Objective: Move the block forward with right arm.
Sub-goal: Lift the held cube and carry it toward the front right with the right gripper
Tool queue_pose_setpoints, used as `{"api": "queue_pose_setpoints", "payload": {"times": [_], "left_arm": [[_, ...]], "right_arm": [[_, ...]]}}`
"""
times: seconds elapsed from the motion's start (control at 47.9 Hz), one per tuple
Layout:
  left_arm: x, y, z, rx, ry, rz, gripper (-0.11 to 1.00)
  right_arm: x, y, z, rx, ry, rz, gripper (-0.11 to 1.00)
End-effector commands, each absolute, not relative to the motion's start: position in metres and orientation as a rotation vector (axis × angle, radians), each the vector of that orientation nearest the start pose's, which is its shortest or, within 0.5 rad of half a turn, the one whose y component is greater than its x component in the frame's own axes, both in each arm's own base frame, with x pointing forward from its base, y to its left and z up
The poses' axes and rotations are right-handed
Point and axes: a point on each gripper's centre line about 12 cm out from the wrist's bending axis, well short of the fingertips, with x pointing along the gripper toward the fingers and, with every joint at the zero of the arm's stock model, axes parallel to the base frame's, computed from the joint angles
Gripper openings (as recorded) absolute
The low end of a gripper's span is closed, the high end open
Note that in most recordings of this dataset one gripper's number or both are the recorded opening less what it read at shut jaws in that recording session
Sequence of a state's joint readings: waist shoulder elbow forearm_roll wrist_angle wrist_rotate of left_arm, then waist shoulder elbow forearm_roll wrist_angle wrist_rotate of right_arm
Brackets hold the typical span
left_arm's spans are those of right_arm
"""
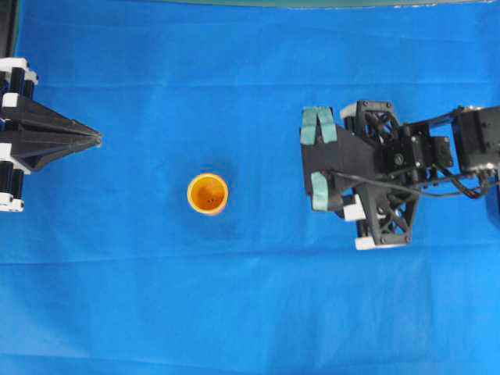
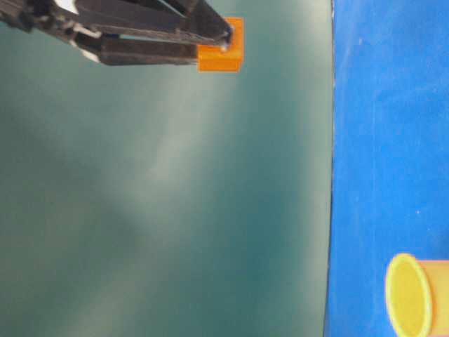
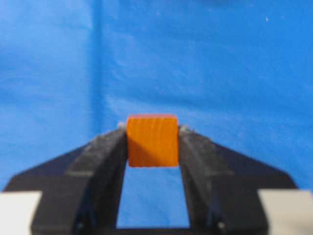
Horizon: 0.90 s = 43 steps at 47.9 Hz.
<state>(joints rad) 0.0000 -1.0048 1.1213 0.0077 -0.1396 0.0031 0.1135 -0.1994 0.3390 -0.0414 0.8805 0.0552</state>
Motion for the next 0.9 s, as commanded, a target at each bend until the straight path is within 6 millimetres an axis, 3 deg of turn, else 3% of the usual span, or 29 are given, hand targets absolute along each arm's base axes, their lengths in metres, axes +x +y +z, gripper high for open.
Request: {"api": "queue_pose_setpoints", "payload": {"times": [0.0, 0.564, 0.877], "left_arm": [[0.197, 0.0, 0.32, 0.015, -0.057, 0.0, 0.0], [0.198, 0.0, 0.319, 0.014, -0.054, 0.0, 0.0], [0.197, 0.0, 0.32, 0.009, -0.055, 0.0, 0.0]], "right_arm": [[0.354, 0.045, 0.313, -0.055, 0.962, 0.082, 0.41], [0.347, 0.105, 0.331, -0.017, 0.925, 0.183, 0.41], [0.341, 0.136, 0.356, -0.041, 0.871, 0.268, 0.41]]}}
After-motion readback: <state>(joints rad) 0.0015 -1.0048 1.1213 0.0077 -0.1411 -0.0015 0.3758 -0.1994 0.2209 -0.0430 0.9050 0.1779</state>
